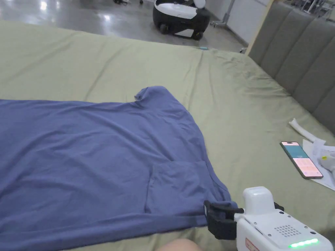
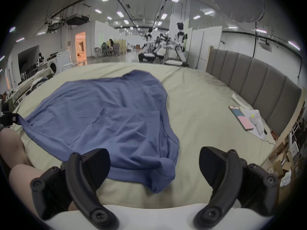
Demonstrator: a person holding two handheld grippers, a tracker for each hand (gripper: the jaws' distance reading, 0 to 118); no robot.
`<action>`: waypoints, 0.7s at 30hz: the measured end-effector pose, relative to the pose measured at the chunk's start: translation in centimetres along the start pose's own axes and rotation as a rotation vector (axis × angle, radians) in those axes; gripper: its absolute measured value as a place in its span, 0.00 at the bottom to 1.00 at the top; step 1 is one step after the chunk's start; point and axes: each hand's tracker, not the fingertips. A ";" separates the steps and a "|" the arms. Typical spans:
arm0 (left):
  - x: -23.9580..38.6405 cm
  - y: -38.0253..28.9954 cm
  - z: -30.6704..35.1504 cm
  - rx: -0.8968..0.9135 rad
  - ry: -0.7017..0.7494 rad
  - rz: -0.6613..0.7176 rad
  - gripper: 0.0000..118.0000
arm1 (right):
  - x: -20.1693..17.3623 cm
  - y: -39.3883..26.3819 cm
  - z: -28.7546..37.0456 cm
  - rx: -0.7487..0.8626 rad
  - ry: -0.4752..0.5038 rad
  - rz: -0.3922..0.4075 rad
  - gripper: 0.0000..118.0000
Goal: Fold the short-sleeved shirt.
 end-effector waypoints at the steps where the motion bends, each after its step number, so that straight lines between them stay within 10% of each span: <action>1: -0.5 -0.1 -0.2 -0.002 0.002 0.002 0.02 | 0.3 -0.1 -0.6 -0.036 0.014 -0.014 0.57; 3: -0.6 -0.3 -0.2 -0.004 0.004 0.005 0.02 | 0.3 -0.4 -0.7 -0.073 0.022 -0.051 0.09; 21: -3.7 7.3 -3.4 -0.027 -0.042 0.006 0.02 | 2.4 6.8 0.0 0.039 0.032 0.009 0.07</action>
